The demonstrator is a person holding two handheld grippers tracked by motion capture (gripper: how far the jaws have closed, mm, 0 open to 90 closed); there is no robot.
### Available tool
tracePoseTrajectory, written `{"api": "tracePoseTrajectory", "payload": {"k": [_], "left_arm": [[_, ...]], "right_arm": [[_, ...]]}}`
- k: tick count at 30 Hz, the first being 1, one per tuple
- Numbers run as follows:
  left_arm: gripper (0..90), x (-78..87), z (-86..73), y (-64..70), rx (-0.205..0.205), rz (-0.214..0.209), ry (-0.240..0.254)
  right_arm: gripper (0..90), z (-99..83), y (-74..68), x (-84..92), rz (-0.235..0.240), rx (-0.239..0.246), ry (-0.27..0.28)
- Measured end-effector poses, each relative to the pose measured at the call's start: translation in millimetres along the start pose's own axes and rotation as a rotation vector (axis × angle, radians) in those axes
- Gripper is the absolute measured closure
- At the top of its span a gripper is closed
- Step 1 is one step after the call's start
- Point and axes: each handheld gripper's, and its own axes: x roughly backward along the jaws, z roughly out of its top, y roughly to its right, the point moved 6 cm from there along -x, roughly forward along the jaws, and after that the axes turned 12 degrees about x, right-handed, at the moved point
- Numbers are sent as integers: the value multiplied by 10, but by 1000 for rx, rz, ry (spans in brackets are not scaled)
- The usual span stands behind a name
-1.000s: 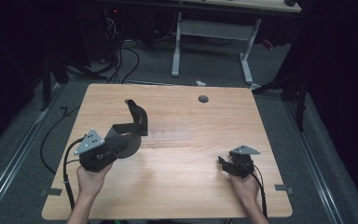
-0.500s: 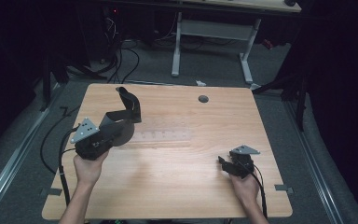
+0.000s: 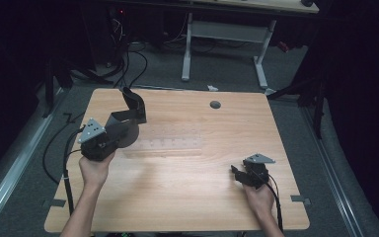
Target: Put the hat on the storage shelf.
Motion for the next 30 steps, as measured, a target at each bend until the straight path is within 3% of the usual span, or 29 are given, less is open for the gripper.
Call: {"api": "tracePoseTrajectory", "payload": {"k": [11, 17, 23, 30], "left_arm": [[865, -118, 6, -165, -17, 45, 20], [866, -163, -9, -270, -58, 71, 23], [866, -199, -41, -290, -85, 74, 26], [867, -231, -39, -342, -87, 93, 32]], "right_arm": [[433, 0, 0, 0, 0, -1, 0], [433, 0, 0, 0, 0, 0, 0], [433, 0, 0, 0, 0, -1, 0], [431, 0, -1, 0, 0, -1, -1]]}}
